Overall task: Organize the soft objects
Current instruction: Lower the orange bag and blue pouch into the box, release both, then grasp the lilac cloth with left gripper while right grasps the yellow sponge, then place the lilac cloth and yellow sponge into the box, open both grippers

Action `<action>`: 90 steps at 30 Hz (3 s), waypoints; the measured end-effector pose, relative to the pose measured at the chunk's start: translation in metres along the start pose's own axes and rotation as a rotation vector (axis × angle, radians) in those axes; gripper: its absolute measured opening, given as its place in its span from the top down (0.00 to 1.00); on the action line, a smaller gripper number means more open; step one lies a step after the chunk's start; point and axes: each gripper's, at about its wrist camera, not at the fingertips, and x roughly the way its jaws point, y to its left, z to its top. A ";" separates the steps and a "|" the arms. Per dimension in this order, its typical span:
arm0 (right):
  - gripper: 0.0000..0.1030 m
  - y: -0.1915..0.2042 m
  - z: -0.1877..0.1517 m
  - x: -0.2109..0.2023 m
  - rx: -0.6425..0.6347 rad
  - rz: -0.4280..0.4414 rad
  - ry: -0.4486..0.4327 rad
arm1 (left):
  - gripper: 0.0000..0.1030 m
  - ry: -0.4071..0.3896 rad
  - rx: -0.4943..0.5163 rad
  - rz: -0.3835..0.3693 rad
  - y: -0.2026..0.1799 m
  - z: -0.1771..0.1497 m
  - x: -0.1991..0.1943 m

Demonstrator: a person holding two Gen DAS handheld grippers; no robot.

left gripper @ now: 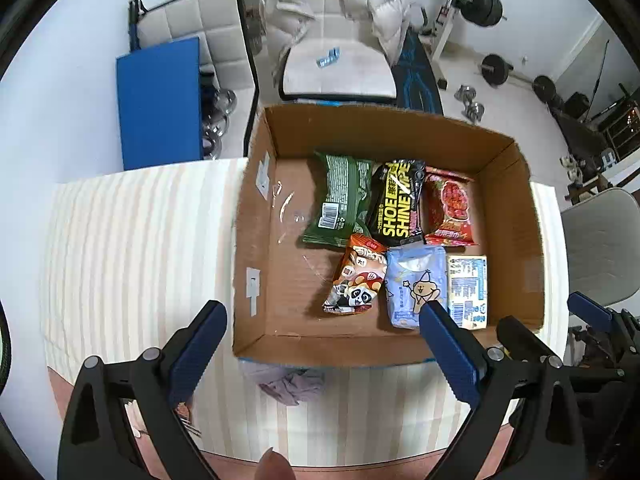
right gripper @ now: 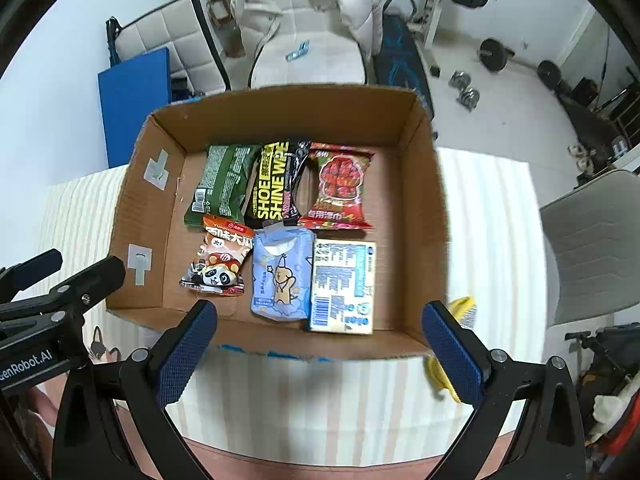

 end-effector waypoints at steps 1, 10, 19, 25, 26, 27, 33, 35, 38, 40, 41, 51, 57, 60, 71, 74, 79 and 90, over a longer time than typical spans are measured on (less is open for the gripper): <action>0.00 -0.001 -0.004 -0.007 0.001 0.001 -0.016 | 0.04 -0.011 -0.005 0.000 0.001 -0.003 -0.005; 0.00 -0.006 -0.022 -0.045 0.019 0.047 -0.081 | 0.04 -0.071 -0.040 -0.016 0.003 -0.021 -0.041; 0.00 -0.073 -0.062 -0.037 0.229 0.094 -0.078 | 0.04 0.035 -0.301 -0.040 0.052 -0.056 -0.004; 0.00 -0.130 -0.104 0.014 0.406 0.064 0.035 | 0.10 0.254 -0.445 -0.076 0.079 -0.093 0.088; 0.00 -0.136 -0.109 0.021 0.424 0.055 0.046 | 0.10 0.274 -0.461 -0.077 0.080 -0.098 0.098; 0.00 -0.142 -0.114 0.028 0.439 0.043 0.057 | 0.10 0.293 -0.486 -0.081 0.083 -0.101 0.108; 0.00 -0.156 -0.124 0.053 0.464 -0.002 0.080 | 0.11 0.338 -0.530 -0.043 0.089 -0.106 0.157; 0.00 -0.162 -0.123 0.062 0.477 -0.021 0.086 | 0.30 0.338 -0.513 -0.020 0.088 -0.107 0.165; 0.00 -0.175 -0.121 0.078 0.496 -0.051 0.099 | 0.60 0.346 -0.460 0.018 0.081 -0.112 0.171; 0.00 -0.185 -0.120 0.090 0.521 -0.054 0.107 | 0.61 0.330 -0.397 0.050 0.073 -0.115 0.168; 0.00 -0.189 -0.119 0.096 0.533 -0.056 0.109 | 0.62 0.331 -0.366 0.065 0.068 -0.119 0.166; 0.21 -0.218 -0.118 0.149 0.586 0.040 0.143 | 0.62 0.348 -0.120 0.138 0.009 -0.178 0.155; 0.53 -0.208 -0.127 0.149 0.519 0.048 0.157 | 0.62 0.338 -0.039 0.149 -0.033 -0.196 0.153; 0.54 -0.198 -0.142 0.144 0.485 0.055 0.178 | 0.62 0.337 -0.014 0.144 -0.050 -0.202 0.151; 0.54 -0.118 -0.244 0.132 0.217 0.052 0.311 | 0.61 0.331 0.076 0.155 -0.110 -0.249 0.145; 0.50 -0.109 -0.250 0.137 0.212 0.064 0.318 | 0.61 0.339 0.072 0.156 -0.122 -0.252 0.144; 0.33 -0.109 -0.242 0.131 0.218 0.074 0.283 | 0.59 0.374 0.040 0.128 -0.088 -0.204 0.146; 0.29 -0.115 -0.210 0.137 0.156 0.051 0.293 | 0.57 0.390 -0.041 0.055 -0.050 -0.177 0.152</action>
